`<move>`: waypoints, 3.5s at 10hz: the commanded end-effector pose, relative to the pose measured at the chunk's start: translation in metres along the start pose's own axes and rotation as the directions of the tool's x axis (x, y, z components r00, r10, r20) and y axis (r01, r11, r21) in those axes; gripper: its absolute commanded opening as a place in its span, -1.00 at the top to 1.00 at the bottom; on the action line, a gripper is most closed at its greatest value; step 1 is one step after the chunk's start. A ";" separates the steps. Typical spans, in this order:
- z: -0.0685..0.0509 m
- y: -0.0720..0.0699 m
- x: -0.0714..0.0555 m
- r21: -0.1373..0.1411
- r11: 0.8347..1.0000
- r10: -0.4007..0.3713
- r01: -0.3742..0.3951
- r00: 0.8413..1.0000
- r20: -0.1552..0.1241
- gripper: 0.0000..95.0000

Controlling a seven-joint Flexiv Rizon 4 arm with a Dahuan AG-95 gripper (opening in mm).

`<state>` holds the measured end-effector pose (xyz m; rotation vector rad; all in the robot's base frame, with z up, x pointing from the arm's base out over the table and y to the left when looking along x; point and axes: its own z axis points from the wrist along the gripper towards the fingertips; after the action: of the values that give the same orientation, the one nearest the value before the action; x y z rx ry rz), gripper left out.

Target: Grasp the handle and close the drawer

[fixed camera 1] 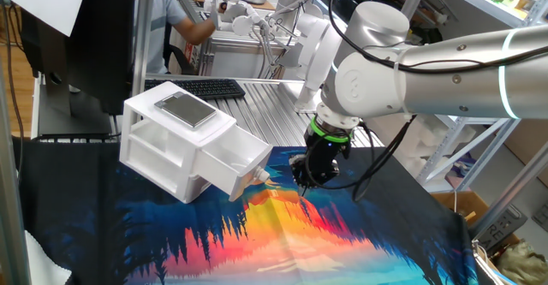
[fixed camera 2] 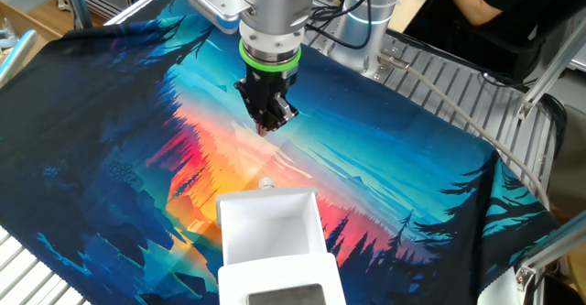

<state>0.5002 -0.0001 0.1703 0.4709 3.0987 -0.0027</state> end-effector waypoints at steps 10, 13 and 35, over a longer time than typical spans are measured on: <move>-0.002 -0.001 0.001 0.008 0.815 0.580 -0.580 0.815 -0.005 1.00; -0.002 -0.001 0.001 0.006 0.679 0.734 -0.734 0.679 -0.007 1.00; -0.001 0.029 -0.008 0.043 0.132 0.991 -0.990 0.132 -0.003 -0.20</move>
<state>0.5211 0.0261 0.1706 2.4277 2.0398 -0.0341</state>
